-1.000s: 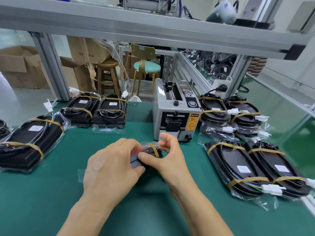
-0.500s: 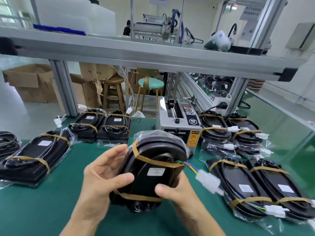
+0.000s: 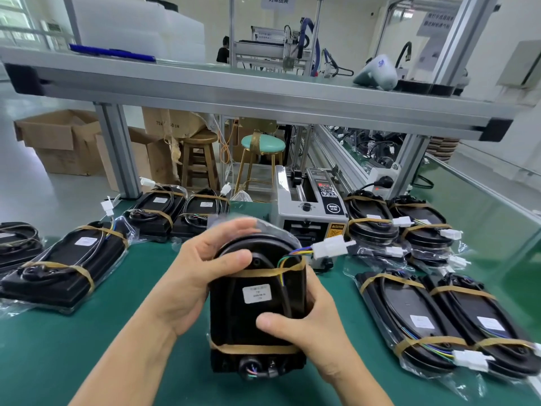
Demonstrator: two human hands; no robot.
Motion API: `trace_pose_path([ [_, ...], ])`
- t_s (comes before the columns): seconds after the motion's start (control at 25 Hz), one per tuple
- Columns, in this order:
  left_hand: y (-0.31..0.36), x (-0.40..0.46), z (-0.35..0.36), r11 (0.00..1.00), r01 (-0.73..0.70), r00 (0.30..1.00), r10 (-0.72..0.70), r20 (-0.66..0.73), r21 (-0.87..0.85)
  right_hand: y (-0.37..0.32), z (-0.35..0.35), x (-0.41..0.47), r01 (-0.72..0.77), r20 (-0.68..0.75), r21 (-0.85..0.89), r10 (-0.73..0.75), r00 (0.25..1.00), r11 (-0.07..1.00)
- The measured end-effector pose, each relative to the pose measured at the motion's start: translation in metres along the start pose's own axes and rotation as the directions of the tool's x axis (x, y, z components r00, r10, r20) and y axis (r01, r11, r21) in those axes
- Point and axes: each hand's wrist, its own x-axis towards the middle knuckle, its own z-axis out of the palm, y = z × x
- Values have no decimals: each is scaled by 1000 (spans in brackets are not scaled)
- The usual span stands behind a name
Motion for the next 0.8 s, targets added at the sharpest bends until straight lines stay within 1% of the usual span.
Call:
trace_pose_path([
  [0.08, -2, 2, -2, 997, -11, 1000, 10, -15, -79, -3, 1, 3, 43, 78, 39, -46, 996, 998],
  [0.12, -3, 2, -3, 996, -14, 1000, 13, -13, -93, -4, 0, 6, 60, 90, 64, -66, 994, 996],
  [0.28, -10, -2, -12, 995, -11, 1000, 11, 3, -102, -4, 4, 19, 120, 62, 80, -125, 990, 989],
  [0.36, -11, -2, -18, 996, -26, 999, 28, 29, -82, -3, 9, 24, 148, 33, 130, -153, 988, 980],
  [0.4, -12, -1, -20, 996, -26, 999, 28, 25, -81, -3, 12, 27, 189, -8, 119, -190, 982, 975],
  [0.44, -14, -1, -22, 996, -17, 1000, 17, 2, -93, -3, 15, 30, 234, -49, 66, -231, 972, 970],
  [0.52, -18, 0, -26, 990, 20, 997, -29, -66, -136, -2, 23, 37, 249, -90, 5, -247, 965, 969],
  [0.6, -19, 2, -32, 988, 55, 986, -76, -145, -147, 2, 29, 39, 187, -89, -6, -187, 978, 982],
  [0.64, -18, 4, -39, 985, 76, 975, -106, -197, -153, 7, 31, 38, 131, -73, -20, -132, 989, 991],
  [0.68, -17, 7, -48, 980, 102, 957, -144, -253, -172, 13, 32, 35, 43, -42, -33, -44, 998, 999],
  [0.72, -15, 10, -58, 970, 132, 935, -189, -300, -202, 19, 33, 30, -82, 9, -41, 82, 997, 996],
  [0.76, -13, 13, -70, 960, 158, 913, -230, -335, -230, 24, 35, 25, -208, 81, -57, 212, 974, 977],
  [0.8, -11, 15, -82, 953, 180, 894, -262, -364, -244, 28, 38, 22, -307, 159, -72, 315, 936, 949],
])
